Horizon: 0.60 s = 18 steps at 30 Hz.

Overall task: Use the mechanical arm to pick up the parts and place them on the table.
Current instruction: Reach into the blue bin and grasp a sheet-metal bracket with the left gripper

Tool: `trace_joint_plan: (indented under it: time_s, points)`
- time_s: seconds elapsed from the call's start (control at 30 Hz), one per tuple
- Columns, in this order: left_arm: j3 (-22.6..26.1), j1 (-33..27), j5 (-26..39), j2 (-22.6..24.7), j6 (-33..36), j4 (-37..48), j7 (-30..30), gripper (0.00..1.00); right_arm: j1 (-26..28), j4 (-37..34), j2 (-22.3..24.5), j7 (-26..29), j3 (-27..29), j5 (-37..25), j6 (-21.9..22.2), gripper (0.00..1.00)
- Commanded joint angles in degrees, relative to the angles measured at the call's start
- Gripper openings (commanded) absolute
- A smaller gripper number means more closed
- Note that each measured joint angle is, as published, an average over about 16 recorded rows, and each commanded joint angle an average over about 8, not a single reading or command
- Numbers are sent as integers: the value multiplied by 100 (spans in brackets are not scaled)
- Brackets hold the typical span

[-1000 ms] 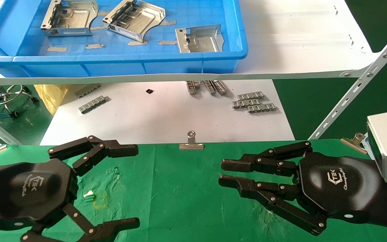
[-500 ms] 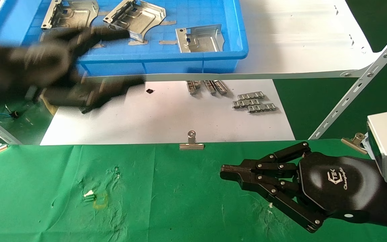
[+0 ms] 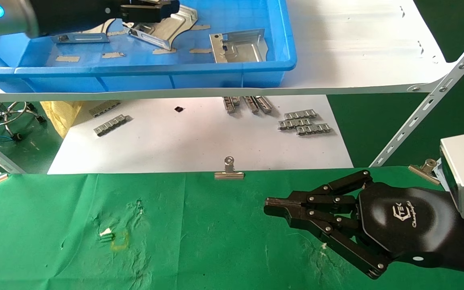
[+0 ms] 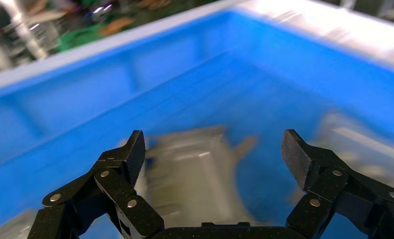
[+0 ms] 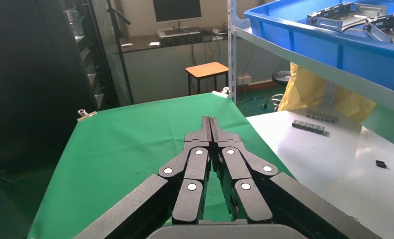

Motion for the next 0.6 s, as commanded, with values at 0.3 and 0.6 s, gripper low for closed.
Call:
trace_joint_plan:
  time_s: [0.3, 0.6]
  points:
    - [255, -530, 456, 524, -698, 1160, 96, 0, 0, 0, 0, 0, 0, 0, 0, 10]
    - [356, -692, 600, 521, -496, 1454, 95, 0, 0, 0, 0, 0, 0, 0, 0, 100]
